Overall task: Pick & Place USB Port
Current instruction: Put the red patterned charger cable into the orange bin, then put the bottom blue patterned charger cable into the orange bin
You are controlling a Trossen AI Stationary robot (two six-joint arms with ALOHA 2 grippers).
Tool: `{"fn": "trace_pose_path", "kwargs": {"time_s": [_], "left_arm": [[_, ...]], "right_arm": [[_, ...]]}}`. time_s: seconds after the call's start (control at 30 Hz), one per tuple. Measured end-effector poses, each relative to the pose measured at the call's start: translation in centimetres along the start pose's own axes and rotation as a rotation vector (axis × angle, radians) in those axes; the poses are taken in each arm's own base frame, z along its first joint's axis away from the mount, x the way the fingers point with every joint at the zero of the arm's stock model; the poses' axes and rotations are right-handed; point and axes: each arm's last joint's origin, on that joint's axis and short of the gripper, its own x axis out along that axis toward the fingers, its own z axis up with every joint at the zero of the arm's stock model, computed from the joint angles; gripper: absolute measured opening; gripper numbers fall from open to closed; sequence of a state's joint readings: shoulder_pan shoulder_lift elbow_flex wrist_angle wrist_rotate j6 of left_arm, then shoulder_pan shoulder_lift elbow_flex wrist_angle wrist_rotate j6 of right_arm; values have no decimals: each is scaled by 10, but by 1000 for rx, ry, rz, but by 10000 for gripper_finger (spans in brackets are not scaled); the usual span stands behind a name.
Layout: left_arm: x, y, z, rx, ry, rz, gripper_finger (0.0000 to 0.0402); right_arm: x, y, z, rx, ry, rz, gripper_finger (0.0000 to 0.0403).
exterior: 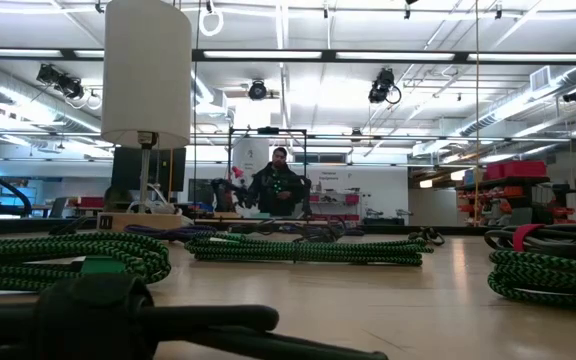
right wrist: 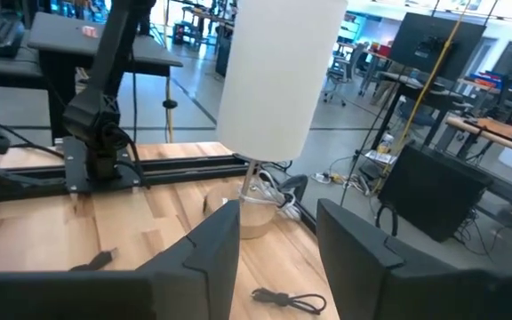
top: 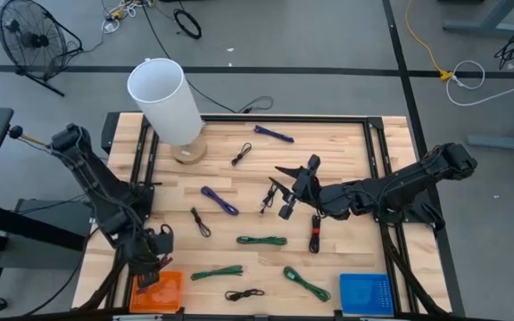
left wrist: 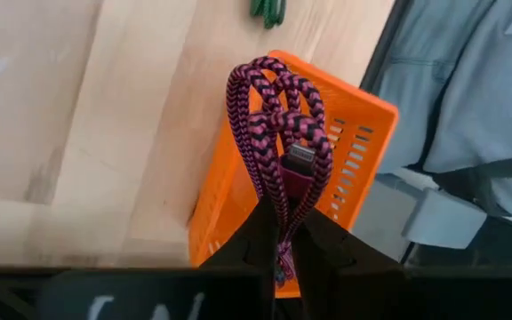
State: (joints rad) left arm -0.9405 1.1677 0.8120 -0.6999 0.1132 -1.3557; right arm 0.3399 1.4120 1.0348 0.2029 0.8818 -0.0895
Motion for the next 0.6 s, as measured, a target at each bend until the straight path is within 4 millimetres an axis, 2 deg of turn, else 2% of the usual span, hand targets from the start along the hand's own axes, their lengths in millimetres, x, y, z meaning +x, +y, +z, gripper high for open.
{"fn": "trace_pose_path", "kwargs": {"time_s": [0.17, 0.4, 0.6], "left_arm": [[7, -2, 1, -14, 6, 8, 19], [9, -6, 0, -17, 7, -15, 67], [10, -7, -4, 5, 1, -14, 73]], "right_arm": [[1, -1, -1, -3, 5, -3, 150], [1, -1, -1, -7, 9, 4, 150], [1, -1, -1, -7, 9, 4, 150]]}}
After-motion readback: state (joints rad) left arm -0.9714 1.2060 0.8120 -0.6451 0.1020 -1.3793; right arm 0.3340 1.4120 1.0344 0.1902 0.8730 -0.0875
